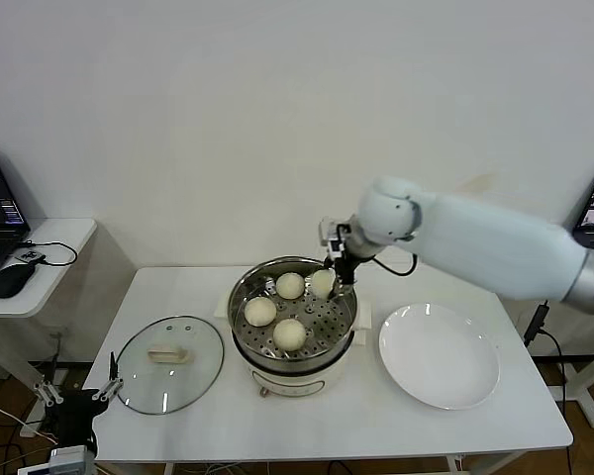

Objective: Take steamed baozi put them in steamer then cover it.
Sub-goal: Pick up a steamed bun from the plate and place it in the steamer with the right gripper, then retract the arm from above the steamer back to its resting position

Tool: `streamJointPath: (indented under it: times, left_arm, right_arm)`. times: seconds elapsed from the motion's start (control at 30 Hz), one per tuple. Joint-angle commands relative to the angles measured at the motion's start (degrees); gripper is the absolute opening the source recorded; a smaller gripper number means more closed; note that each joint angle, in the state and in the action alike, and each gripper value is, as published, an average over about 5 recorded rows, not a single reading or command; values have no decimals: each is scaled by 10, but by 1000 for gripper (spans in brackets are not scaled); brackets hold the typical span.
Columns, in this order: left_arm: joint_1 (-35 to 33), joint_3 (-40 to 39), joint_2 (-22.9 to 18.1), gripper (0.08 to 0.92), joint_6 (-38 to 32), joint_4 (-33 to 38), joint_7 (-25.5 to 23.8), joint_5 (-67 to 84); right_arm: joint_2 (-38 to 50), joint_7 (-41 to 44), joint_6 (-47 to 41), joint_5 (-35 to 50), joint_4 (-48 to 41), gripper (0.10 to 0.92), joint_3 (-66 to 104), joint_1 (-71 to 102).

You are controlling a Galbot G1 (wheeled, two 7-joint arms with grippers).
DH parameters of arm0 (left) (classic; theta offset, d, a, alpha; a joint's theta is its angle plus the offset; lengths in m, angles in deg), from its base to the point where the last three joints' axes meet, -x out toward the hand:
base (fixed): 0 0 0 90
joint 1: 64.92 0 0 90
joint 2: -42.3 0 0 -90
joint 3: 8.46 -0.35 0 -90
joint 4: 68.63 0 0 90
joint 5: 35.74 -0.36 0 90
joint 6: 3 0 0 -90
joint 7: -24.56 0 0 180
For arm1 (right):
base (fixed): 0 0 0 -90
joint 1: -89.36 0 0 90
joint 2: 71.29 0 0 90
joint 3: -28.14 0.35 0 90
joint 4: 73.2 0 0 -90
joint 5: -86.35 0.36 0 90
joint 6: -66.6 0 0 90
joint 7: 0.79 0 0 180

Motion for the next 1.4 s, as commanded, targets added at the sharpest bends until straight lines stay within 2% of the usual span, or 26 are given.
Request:
streamJointPath:
  times: [0.03, 0.4, 0.63, 0.77, 0.87, 1.03, 1.13, 1.23, 1.4]
  left_arm:
    - [3, 1, 0, 823, 0, 0, -1, 0]
    - [6, 0, -1, 823, 1, 2, -1, -1]
    - [10, 0, 0, 823, 2, 2, -2, -1]
    - [13, 0, 0, 823, 2, 2, -2, 0]
    - [14, 0, -1, 823, 1, 3, -4, 0]
    - [16, 0, -1, 823, -2, -1, -6, -1]
    - [18, -2, -1, 823, -5, -10, -6, -3]
    - [20, -6, -2, 823, -10, -20, -5, -6]
    - [21, -14, -3, 823, -19, -34, -6, -11]
  right_arm:
    - [-46, -14, -20, -27, -32, 636, -12, 53]
    - [-38, -30, -17, -30, -40, 648, 17, 69]
    - [35, -41, -20, 6, 40, 794, 58, 40]
    - [105, -124, -33, 66, 121, 821, 94, 52]
    - [177, -238, -9, 136, 181, 822, 121, 92]
    - [278, -431, 150, 169, 242, 823, 270, 310]
    - [284, -489, 219, 150, 256, 823, 441, 505]
    - [237, -500, 269, 100, 259, 823, 630, 691]
    - [78, -465, 355, -2, 253, 823, 888, 905]
